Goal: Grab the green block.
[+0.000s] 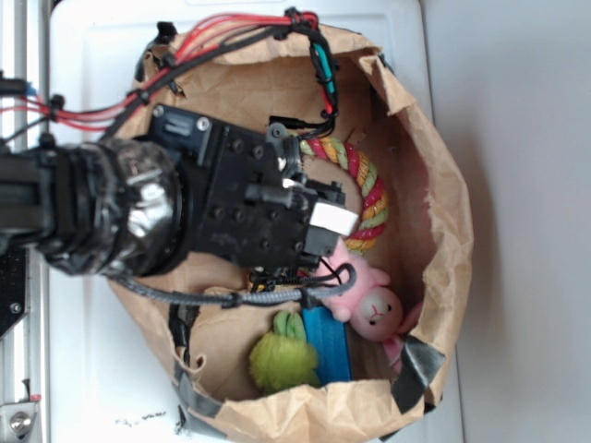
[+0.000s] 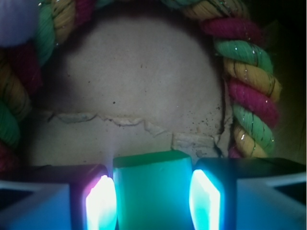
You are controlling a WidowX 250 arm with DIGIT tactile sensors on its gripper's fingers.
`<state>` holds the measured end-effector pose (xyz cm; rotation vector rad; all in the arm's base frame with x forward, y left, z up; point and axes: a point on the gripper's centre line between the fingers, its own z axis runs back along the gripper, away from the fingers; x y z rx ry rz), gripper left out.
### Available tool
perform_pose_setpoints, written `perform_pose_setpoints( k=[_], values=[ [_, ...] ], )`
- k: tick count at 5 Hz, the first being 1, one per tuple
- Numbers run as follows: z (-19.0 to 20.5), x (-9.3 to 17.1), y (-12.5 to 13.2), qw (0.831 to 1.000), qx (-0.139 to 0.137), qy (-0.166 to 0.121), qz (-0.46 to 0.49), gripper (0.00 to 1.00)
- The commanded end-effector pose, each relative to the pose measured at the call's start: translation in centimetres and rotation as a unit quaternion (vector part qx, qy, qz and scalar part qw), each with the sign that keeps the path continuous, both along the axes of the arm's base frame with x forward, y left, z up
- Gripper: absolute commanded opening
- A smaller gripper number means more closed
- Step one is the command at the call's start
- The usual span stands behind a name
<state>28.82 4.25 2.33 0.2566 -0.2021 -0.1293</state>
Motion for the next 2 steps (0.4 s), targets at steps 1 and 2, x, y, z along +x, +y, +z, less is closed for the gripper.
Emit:
perform_pose_setpoints(
  k=[1, 2],
  values=[
    [0.6, 0.7, 0.4, 0.999, -0.011, -0.023, 0.023, 0.0],
    [2.3, 0.5, 1.5, 0.999, -0.024, -0.028, 0.039, 0.0]
  ],
)
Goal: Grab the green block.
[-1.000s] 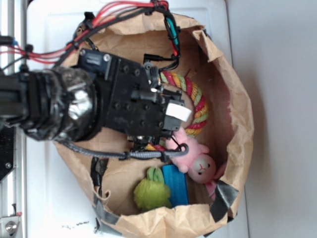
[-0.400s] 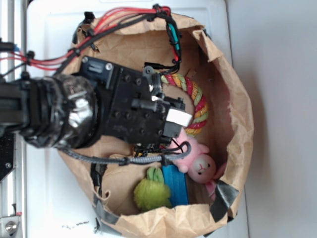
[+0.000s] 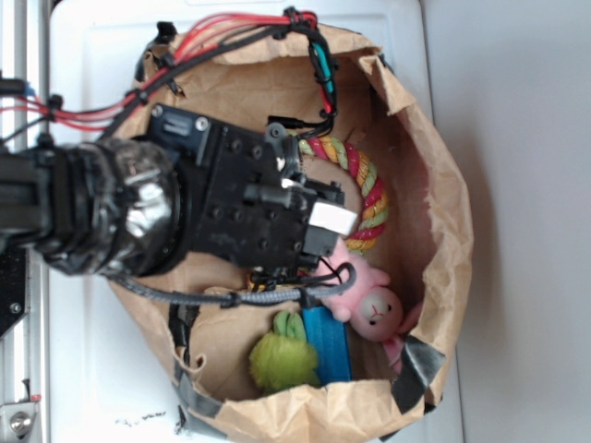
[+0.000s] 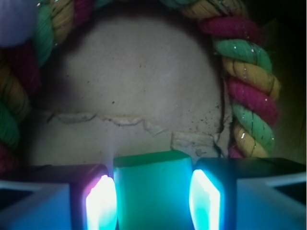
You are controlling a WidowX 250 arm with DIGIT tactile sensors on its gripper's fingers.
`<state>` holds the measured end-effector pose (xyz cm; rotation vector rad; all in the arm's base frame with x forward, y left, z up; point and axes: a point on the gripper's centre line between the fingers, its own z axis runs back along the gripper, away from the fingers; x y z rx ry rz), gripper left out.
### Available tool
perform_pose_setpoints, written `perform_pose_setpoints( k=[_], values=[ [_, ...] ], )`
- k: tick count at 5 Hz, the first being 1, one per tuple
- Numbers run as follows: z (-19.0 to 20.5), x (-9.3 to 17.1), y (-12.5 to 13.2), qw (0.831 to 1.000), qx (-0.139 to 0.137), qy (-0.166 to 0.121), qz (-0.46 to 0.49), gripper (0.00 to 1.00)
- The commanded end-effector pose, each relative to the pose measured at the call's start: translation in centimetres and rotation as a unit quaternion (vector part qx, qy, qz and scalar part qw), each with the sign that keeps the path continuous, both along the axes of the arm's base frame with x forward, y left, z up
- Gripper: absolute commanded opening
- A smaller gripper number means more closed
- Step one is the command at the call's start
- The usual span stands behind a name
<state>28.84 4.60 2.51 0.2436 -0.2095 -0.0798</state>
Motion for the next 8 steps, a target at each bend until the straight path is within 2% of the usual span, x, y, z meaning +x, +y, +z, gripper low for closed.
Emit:
perform_pose_setpoints(
  k=[1, 2, 3, 4, 6, 7, 8],
  values=[
    [6.0, -0.1, 1.9, 0.997, -0.045, -0.044, 0.04, 0.0],
    [9.8, -0.7, 1.8, 0.993, -0.081, -0.067, 0.051, 0.0],
    [12.6, -1.2, 1.7, 0.989, -0.115, -0.078, 0.052, 0.0],
    [14.6, -1.0, 1.0, 0.987, -0.128, -0.082, 0.05, 0.0],
    [15.1, -0.6, 0.7, 0.989, -0.121, -0.07, 0.052, 0.0],
    [13.1, -0.3, 0.7, 0.992, -0.102, -0.06, 0.042, 1.0],
    [10.8, -0.2, 0.6, 0.994, -0.087, -0.06, 0.028, 1.0]
  ],
)
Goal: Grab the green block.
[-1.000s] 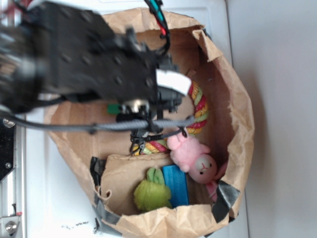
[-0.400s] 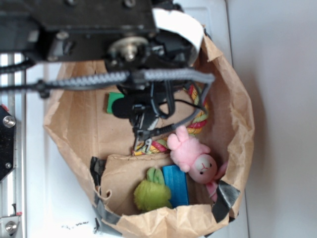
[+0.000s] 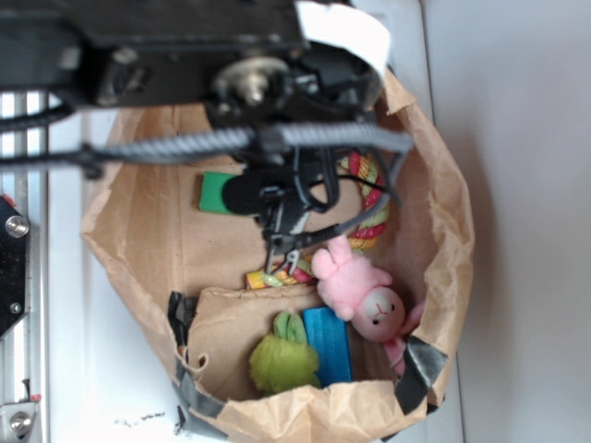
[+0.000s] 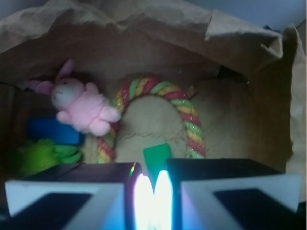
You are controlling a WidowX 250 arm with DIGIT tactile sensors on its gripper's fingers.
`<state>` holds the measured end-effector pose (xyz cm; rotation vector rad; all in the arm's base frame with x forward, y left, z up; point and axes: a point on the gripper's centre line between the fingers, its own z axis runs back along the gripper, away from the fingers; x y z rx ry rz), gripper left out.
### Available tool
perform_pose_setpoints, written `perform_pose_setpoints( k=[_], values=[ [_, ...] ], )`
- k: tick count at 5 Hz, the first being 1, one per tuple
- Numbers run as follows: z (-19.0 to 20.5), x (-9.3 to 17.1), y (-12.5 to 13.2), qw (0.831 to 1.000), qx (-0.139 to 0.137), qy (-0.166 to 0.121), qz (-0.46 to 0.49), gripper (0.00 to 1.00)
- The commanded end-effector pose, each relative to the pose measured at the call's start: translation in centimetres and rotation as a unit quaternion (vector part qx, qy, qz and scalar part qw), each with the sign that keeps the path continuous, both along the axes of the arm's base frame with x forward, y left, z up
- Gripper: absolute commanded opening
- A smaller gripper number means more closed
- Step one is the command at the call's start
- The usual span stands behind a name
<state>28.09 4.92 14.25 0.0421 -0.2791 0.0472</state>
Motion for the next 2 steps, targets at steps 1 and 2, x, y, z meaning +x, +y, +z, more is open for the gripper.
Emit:
perform_pose_setpoints(
  k=[1, 2],
  values=[
    [-3.4, 0.6, -0.2, 0.999, 0.029, -0.012, -0.043, 1.0],
    [-5.5, 1.0, -0.5, 0.998, 0.039, -0.008, -0.05, 1.0]
  ],
)
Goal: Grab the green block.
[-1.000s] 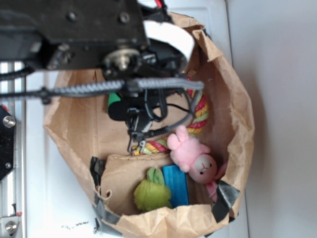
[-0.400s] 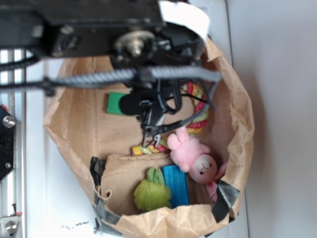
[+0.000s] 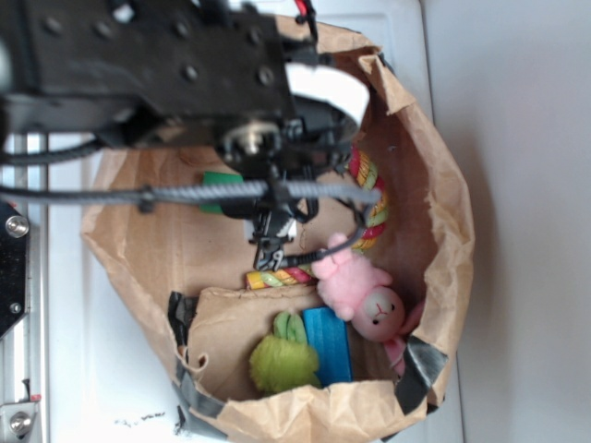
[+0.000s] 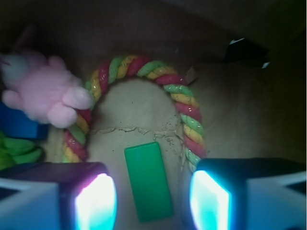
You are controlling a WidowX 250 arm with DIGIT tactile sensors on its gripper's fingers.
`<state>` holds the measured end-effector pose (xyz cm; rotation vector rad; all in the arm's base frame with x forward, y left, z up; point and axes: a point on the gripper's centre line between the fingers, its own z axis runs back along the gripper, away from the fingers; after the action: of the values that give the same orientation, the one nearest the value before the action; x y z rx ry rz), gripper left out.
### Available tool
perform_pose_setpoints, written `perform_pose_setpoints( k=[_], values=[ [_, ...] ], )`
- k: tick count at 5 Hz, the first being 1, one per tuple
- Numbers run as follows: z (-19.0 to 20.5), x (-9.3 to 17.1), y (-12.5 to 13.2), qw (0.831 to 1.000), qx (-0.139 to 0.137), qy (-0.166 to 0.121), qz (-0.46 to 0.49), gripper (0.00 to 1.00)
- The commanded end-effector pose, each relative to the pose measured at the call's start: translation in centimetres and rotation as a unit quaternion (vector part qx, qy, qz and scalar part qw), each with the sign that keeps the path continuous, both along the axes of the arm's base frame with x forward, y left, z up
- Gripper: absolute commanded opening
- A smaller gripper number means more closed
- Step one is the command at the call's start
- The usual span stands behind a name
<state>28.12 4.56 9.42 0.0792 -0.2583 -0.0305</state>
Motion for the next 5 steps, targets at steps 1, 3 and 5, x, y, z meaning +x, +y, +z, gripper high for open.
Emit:
perform_pose_setpoints(
  k=[1, 3, 5],
  values=[
    [-2.9, 1.1, -0.6, 0.999, 0.024, -0.008, -0.031, 1.0],
    [-5.6, 1.4, -1.4, 0.997, 0.048, -0.002, -0.054, 1.0],
    [-7.4, 1.6, -1.7, 0.996, 0.029, 0.002, -0.085, 1.0]
  ],
)
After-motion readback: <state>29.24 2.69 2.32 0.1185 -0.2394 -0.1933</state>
